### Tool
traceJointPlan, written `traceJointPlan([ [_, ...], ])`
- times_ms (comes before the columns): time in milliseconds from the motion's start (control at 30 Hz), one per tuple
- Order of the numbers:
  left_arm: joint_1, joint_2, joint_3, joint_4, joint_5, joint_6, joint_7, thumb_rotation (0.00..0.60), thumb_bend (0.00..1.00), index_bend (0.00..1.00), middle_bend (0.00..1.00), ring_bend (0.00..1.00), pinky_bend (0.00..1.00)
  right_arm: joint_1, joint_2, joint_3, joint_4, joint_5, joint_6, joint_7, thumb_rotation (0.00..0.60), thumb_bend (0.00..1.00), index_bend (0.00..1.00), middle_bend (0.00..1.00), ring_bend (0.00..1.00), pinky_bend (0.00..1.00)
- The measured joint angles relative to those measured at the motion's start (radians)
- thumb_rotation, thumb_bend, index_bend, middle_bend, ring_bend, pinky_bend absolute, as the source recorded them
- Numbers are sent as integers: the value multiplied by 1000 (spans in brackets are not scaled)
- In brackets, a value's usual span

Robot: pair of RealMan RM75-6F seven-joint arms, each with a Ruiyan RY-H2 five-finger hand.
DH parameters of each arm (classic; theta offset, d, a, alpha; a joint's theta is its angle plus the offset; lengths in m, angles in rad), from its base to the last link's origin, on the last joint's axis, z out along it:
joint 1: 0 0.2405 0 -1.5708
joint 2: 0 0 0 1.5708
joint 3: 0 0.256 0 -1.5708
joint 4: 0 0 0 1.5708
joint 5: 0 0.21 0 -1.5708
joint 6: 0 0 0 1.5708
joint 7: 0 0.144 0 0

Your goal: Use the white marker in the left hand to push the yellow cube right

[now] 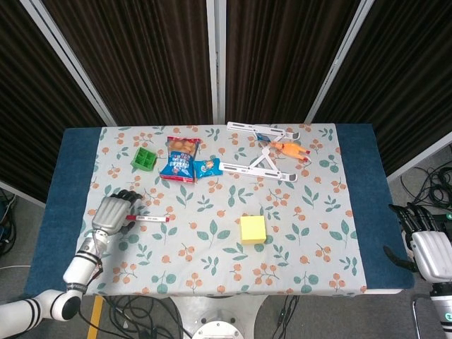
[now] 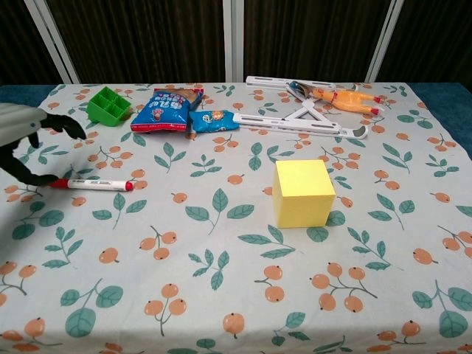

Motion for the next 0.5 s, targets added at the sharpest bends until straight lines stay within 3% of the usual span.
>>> traceJointPlan([
  [200,114,62,2,-20,32,177,-67,600,287,280,322,210,329,-4,-6,0,17,6,1,27,600,176,92,131,0,0],
  [500,313,163,58,-75,129,425,-110,600,239,280,291,209,322,-3,-27,-1,27,-14,17,33,600,176,91,126,0,0],
])
